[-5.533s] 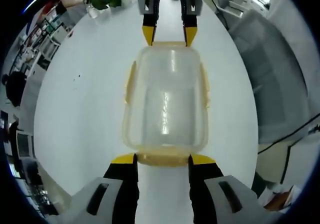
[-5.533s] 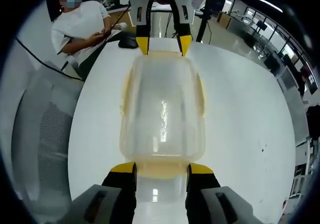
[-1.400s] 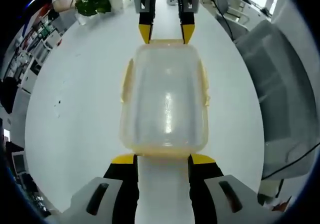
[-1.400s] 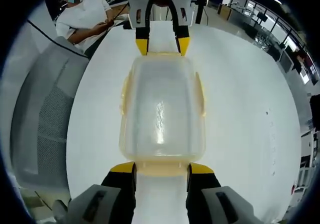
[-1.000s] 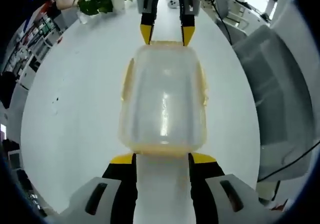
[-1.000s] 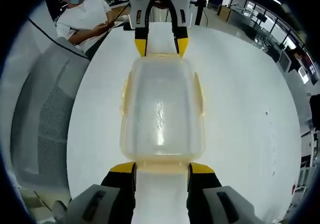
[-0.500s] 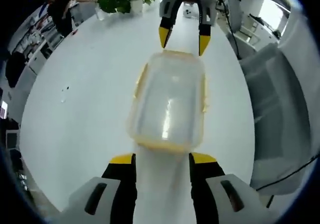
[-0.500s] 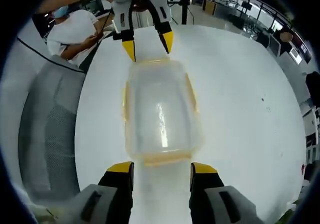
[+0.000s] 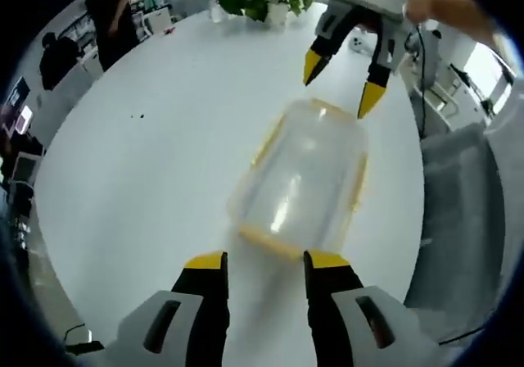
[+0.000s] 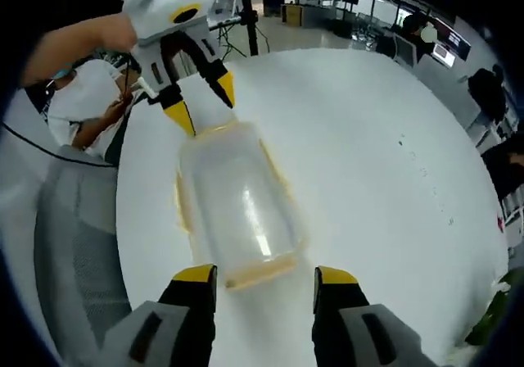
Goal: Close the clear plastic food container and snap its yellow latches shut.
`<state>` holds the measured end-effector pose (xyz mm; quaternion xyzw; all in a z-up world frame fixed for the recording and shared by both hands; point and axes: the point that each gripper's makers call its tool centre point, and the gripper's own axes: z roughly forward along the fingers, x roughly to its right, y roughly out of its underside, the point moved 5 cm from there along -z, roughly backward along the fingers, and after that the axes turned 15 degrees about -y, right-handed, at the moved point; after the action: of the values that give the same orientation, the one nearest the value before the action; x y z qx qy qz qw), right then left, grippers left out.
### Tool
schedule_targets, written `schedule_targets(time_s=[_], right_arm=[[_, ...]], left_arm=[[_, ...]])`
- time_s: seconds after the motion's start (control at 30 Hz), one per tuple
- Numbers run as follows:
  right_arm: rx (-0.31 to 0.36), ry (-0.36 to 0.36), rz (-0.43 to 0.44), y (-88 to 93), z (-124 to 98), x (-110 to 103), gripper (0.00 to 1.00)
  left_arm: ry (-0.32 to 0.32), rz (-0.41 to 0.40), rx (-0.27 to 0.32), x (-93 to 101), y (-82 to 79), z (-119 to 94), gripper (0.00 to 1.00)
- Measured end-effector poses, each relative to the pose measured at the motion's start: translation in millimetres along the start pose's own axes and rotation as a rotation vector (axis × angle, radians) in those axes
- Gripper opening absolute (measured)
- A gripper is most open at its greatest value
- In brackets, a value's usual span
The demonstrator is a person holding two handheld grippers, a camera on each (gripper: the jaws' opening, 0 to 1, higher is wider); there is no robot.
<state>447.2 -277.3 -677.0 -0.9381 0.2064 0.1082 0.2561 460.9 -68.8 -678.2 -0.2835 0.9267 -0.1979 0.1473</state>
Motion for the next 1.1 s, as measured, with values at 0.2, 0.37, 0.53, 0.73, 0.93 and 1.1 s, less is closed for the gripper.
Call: schedule_targets(time_s=[0.2, 0.37, 0.53, 0.73, 0.93, 1.1], right_arm=[[0.052, 0.011, 0.101, -2.3, 0, 2, 0.45], [0.062, 0.014, 0.168, -2.1, 4, 0, 0.44], [0.101, 0.018, 0.230, -3.7, 8, -3, 0.44], [0.153, 0.049, 0.311, -2.4, 9, -2, 0.43], [0.194, 0.065, 0.395, 1.2, 11, -3, 0.42], [0.239, 0.052, 0.486, 3.8, 13, -5, 0.43]], left_arm=[[0.023, -0.214, -0.006, 3.7, -0.2, 2, 0.35], [0.013, -0.281, -0.007, 6.2, 3.5, 8, 0.35], [-0.018, -0.378, -0.019, 4.9, 3.8, 10, 0.36], [-0.032, -0.479, -0.023, 4.9, 4.6, 8, 0.37], [-0.031, -0.568, -0.034, 9.1, 11.0, 11, 0.35], [-0.018, -0.637, -0.025, 13.2, 9.9, 11, 0.34]])
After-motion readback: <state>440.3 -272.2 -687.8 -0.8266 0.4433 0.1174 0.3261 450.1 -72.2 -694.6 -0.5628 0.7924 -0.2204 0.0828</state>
